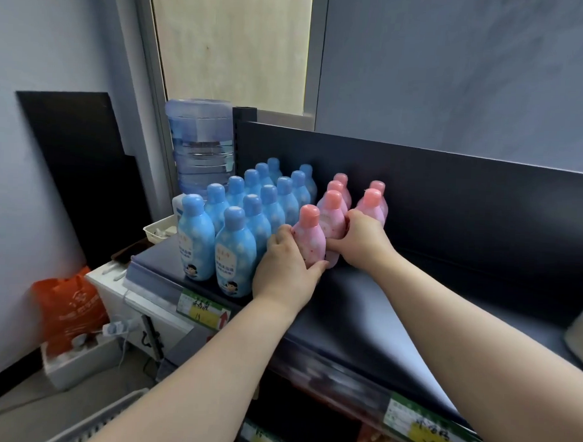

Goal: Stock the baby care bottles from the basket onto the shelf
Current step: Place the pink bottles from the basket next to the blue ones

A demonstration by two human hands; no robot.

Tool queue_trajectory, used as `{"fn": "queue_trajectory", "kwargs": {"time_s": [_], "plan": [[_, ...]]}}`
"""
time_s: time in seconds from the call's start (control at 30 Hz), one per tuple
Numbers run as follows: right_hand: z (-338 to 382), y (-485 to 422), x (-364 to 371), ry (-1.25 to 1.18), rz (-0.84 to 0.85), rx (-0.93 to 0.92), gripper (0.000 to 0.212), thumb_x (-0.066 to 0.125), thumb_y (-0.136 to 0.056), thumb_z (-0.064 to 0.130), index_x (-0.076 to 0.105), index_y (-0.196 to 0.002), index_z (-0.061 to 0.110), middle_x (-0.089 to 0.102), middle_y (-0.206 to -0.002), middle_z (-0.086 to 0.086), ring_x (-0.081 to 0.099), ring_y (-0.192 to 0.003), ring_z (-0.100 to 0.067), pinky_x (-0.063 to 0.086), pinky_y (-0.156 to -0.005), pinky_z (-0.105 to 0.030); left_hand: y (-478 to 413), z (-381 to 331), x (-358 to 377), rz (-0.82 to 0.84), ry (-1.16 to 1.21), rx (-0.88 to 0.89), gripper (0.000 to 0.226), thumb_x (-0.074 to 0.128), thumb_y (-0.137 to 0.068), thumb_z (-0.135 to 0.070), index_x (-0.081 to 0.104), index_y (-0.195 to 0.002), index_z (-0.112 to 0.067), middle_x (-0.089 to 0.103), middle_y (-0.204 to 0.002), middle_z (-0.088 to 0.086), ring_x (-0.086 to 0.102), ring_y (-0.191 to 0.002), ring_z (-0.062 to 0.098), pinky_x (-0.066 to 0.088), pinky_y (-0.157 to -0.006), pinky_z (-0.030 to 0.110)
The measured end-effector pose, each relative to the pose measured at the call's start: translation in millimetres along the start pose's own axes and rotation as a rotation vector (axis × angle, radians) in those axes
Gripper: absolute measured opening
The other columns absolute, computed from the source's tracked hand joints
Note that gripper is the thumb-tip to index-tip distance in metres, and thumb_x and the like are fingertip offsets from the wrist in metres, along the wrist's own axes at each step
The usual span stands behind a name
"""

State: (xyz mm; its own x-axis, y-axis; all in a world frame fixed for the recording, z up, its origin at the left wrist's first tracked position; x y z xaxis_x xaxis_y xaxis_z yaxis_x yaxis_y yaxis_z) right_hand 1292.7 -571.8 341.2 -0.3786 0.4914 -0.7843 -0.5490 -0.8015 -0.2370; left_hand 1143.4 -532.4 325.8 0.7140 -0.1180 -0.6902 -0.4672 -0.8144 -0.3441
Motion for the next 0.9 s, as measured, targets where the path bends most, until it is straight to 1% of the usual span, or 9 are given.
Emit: {"fn": "queue_trajectory", "kwargs": {"time_s": [0.13,0.23,0.3,0.53,0.63,0.7,0.77,0.8,0.9], "plan": [[6,-4,-1,0.202,-0.058,-0.073,0.025,0.067,-0.083,0.027,0.055,-0.097,0.01,0.056,-0.084,0.002,0.054,-0.084,-0.016,0.04,-0.076,-0.027,-6,-2,3,-0.004,-0.009,-0.002,0.077,0.073,-0.077,-0.045,0.034,-0.132,-0.007,0.046,-0.131,0.013,0.056,-0.111,0.03,0.044,-0.09,0.036],[-2,-4,-1,0.154,-0.063,0.001,0.022,0.058,-0.084,0.025,0.054,-0.094,0.005,0.061,-0.085,-0.003,0.056,-0.08,-0.013,0.042,-0.072,-0.023,-10,-2,4,-0.001,-0.009,-0.006,0.079,0.073,-0.076,-0.046,0.034,-0.132,-0.007,0.045,-0.131,0.014,0.055,-0.113,0.031,0.044,-0.091,0.035],[-2,-6,2,0.126,-0.019,0.004,0.029,0.067,-0.079,0.03,0.057,-0.095,0.008,0.058,-0.077,0.001,0.056,-0.074,-0.013,0.04,-0.066,-0.023,-13,-2,5,-0.002,0.0,-0.015,0.081,0.075,-0.074,-0.048,0.035,-0.131,-0.007,0.046,-0.13,0.013,0.056,-0.111,0.031,0.044,-0.091,0.036],[-3,3,-10,0.133,0.04,0.071,0.03,0.071,-0.081,0.024,0.053,-0.1,0.01,0.057,-0.091,-0.005,0.055,-0.086,-0.022,0.038,-0.072,-0.027,-23,-2,13,0.013,-0.025,-0.031,0.081,0.074,-0.075,-0.047,0.034,-0.133,-0.007,0.045,-0.132,0.014,0.055,-0.115,0.032,0.045,-0.092,0.039],[4,18,-17,0.152,0.054,0.078,0.041,0.069,-0.084,0.024,0.049,-0.117,0.008,0.058,-0.105,-0.008,0.057,-0.098,-0.026,0.038,-0.073,-0.026,-21,1,15,0.038,-0.005,-0.049,0.099,0.074,-0.072,-0.052,0.023,-0.143,-0.007,0.041,-0.139,0.014,0.049,-0.123,0.031,0.044,-0.098,0.039],[11,33,-23,0.106,0.047,0.075,0.029,0.064,-0.088,0.019,0.049,-0.11,0.01,0.057,-0.094,-0.003,0.057,-0.084,-0.019,0.038,-0.065,-0.016,-11,0,12,0.072,0.022,-0.029,0.109,0.071,-0.073,-0.056,0.009,-0.149,-0.007,0.035,-0.147,0.014,0.042,-0.131,0.029,0.039,-0.105,0.039],[24,50,-33,0.088,-0.022,0.026,0.02,0.061,-0.087,0.015,0.044,-0.098,0.017,0.046,-0.077,0.008,0.045,-0.067,-0.008,0.033,-0.051,-0.017,7,-5,2,0.094,0.072,0.036,0.104,0.068,-0.077,-0.055,0.01,-0.151,-0.009,0.032,-0.151,0.009,0.036,-0.136,0.025,0.036,-0.108,0.037],[35,61,-37,0.098,-0.065,-0.014,0.021,0.061,-0.086,0.015,0.044,-0.097,0.02,0.043,-0.076,0.01,0.042,-0.065,-0.009,0.03,-0.051,-0.019,18,-7,-5,0.095,0.098,0.079,0.097,0.067,-0.078,-0.053,0.017,-0.149,-0.011,0.035,-0.149,0.007,0.037,-0.135,0.023,0.037,-0.107,0.036],[59,91,-33,0.115,-0.102,-0.071,0.041,0.062,-0.086,0.021,0.049,-0.125,0.017,0.051,-0.104,0.0,0.048,-0.089,-0.018,0.034,-0.07,-0.025,57,-1,-33,0.094,0.143,0.197,0.07,0.066,-0.083,-0.043,0.038,-0.142,-0.017,0.047,-0.138,-0.001,0.045,-0.126,0.014,0.037,-0.104,0.027]]}}
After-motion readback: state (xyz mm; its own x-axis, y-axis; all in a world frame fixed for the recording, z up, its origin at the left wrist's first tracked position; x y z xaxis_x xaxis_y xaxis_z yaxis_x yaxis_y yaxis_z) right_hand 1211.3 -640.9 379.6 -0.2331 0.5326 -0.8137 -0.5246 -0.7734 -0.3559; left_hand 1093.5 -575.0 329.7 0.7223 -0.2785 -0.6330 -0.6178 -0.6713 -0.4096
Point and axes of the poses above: each hand's wrist, its own y-axis away from the middle knuckle, its own x-axis out of the palm, z = x × y, the point moved 10 cm from there along -y, towards the middle knuckle
